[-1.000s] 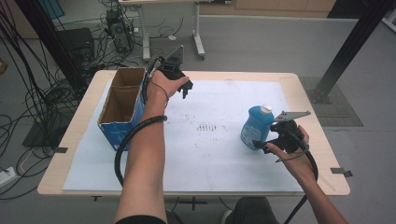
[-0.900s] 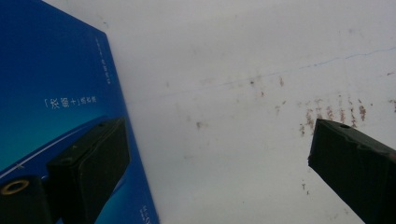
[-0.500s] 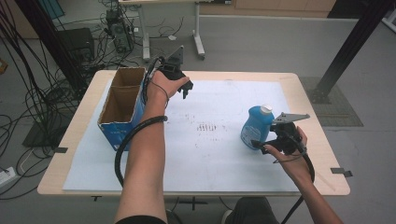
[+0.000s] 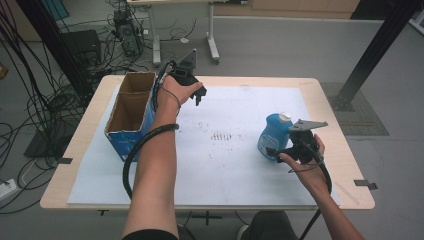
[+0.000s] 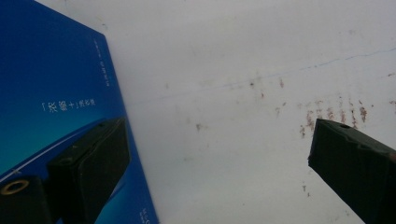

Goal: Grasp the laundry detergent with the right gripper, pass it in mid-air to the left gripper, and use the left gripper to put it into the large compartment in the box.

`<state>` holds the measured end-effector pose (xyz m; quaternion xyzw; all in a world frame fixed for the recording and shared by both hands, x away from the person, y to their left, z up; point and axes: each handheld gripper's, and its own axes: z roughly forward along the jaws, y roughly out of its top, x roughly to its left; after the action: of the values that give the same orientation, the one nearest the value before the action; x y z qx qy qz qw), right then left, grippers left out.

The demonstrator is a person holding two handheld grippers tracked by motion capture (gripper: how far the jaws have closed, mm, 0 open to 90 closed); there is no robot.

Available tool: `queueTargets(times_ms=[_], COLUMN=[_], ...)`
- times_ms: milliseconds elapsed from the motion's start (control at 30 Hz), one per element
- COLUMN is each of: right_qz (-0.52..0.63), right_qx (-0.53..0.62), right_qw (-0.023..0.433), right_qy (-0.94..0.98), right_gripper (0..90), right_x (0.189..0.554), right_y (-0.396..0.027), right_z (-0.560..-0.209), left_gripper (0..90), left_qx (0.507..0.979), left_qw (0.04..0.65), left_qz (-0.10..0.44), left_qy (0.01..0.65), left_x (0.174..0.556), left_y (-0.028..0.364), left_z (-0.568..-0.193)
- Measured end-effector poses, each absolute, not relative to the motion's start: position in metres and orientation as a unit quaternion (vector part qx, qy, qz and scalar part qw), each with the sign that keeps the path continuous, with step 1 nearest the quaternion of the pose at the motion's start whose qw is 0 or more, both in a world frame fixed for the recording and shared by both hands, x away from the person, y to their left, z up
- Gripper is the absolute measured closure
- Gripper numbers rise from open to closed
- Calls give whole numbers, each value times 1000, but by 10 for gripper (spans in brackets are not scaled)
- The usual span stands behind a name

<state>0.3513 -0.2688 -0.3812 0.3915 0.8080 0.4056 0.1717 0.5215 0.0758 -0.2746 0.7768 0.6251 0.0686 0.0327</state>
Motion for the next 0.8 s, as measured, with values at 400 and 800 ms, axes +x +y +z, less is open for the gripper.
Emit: queueTargets(times_ms=[400, 800], right_qz=[420, 426], right_qx=[394, 390], right_qw=[176, 176], right_qy=[798, 797], right_gripper=[22, 22], right_x=[353, 352], right_y=[-271, -272], right_z=[-382, -382], left_gripper=[60, 60], left_qx=[776, 777], left_qw=[34, 33], left_qz=[71, 71], left_qy=[625, 624], left_x=[523, 524], left_y=[75, 72], left_z=[-273, -273])
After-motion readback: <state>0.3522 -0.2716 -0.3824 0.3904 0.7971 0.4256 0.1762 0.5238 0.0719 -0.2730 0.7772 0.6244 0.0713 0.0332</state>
